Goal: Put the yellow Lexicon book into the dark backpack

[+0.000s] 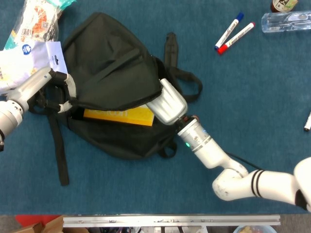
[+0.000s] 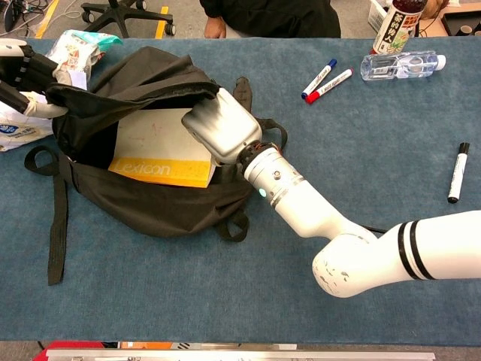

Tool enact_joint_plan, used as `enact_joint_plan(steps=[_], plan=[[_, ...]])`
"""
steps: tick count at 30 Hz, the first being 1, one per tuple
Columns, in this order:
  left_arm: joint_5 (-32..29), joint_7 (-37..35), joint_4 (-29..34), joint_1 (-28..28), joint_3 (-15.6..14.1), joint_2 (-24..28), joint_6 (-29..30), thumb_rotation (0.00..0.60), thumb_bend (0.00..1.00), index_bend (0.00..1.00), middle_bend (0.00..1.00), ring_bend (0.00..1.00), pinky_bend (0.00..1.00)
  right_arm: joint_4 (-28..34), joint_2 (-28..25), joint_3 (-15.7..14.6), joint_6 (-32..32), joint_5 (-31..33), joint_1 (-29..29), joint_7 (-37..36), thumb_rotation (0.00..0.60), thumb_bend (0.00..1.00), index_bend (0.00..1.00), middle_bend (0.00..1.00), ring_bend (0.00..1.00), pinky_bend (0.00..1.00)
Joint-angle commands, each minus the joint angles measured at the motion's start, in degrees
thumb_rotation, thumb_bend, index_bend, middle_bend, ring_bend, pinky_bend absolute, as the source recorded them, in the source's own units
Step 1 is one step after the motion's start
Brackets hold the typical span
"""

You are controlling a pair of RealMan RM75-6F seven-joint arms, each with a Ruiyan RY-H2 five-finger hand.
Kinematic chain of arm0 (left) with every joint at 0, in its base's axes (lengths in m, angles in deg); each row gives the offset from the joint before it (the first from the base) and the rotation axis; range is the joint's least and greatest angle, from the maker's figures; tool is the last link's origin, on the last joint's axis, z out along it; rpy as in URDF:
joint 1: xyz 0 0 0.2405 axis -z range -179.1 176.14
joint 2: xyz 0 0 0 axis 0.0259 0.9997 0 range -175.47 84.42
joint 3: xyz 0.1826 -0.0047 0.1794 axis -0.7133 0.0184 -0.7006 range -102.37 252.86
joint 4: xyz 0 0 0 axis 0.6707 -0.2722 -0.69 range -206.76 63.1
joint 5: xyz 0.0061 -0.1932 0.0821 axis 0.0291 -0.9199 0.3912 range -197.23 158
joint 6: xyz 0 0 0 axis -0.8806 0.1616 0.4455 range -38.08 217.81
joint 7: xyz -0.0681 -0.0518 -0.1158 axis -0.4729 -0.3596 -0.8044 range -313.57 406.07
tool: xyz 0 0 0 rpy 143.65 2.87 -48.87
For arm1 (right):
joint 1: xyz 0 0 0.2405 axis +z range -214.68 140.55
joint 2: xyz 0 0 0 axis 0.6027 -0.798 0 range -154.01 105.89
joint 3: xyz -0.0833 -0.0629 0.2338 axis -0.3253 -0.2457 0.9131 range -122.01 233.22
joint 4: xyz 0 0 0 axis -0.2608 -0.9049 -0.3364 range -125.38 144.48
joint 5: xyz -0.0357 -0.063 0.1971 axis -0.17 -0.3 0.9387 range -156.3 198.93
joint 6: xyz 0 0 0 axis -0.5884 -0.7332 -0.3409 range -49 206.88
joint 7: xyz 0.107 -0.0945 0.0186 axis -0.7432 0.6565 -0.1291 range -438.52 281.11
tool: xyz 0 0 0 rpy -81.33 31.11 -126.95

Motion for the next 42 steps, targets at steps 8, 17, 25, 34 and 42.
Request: enact_joint_plan(steps=[8,17,25,34,42], plan=[[-1.07,0.46,0.41,-0.05,0.33,0.53,-0.17,0.6,0.39,0.68,0.71,0.58,0.17,17.43,-13.2,-3.62,3.55,0.64,-4.2,1.15,0.6,0.0,0.6,0.9,0.91,0.85],[-1.79,2.65,0.8,0.24,0.43,0.21,-0.41,0.6,0.39,0.68,0.69,0.58,0.17,33.88,-28.15,-7.79,0.49,-2.52,-8.58,1.52,0.6,0.0,0.6,0.89,0.89,0.84],[0.92,5.03,1.38,0.89,-0.57,0.6,-2.21,0.6,0.39,0.25,0.39,0.32,0.17,43.26,-41.14,-9.15,-3.55,-4.44,-12.74,-3.22,0.6,0.0,0.6,0.89,0.88,0.84],[2.95,6.32,3.28,0.57,-0.86,0.97,-0.41,0.6,0.39,0.0,0.07,0.02,0.13,46.62,-47.94,-9.14,-6.68,-6.67,-15.88,-7.83,0.6,0.0,0.6,0.88,0.86,0.82],[2.38,8.34,3.81,-0.81,-1.16,1.15,3.14,0.6,0.39,0.0,0.06,0.02,0.13,47.24,-52.75,-9.4,-7.57,-6.63,-18.39,-9.98,0.6,0.0,0.6,0.85,0.82,0.81]])
